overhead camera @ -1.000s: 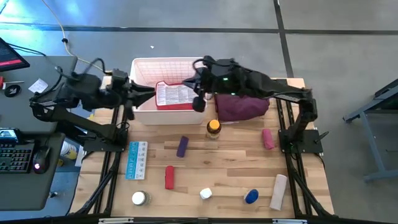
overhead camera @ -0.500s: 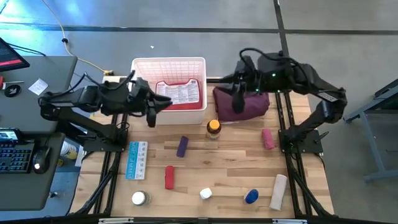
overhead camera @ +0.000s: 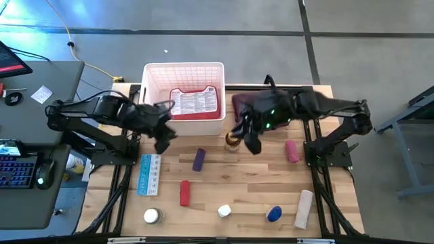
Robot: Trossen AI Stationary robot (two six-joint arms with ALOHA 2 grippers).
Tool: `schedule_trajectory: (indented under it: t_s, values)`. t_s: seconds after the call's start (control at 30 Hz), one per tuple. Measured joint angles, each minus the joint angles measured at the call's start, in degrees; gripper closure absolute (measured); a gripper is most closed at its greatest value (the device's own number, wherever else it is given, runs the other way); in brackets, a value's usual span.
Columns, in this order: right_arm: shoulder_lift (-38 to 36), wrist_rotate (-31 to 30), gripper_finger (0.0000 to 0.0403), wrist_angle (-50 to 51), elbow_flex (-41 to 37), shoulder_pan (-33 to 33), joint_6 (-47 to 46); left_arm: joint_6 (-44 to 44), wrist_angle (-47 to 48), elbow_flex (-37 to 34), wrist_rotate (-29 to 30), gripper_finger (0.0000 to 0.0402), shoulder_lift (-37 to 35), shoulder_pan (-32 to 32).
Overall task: Pick & place medical supplies in basket/bin
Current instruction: Put the blue and white pill organizer into the white bin
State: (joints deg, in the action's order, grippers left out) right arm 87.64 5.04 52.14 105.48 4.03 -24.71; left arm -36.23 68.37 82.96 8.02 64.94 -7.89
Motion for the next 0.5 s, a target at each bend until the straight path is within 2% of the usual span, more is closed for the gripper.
schedule_trajectory:
  t_s: [0.1, 0.2, 0.37, 0.5]
  values:
    - [0.04, -0.06, 0.0317, -0.84, -3.26, 1.82, -2.33, -7.76, 11.42, -0.15, -4.04, 0.0277, 0.73, -0.51]
    - [0.04, -0.67, 0.0317, -2.75, -6.53, 3.43, -4.59, -14.66, 17.89, -0.13, -7.26, 0.0277, 1.44, -0.90]
    - [0.05, -1.87, 0.0310, -6.58, -11.03, 5.33, -8.37, -22.95, 21.34, -0.34, -13.33, 0.0277, 2.35, -2.55]
    - [0.04, -1.94, 0.0299, -10.71, -14.21, 6.31, -12.00, -28.73, 21.84, -2.53, -13.97, 0.0277, 3.01, -5.33]
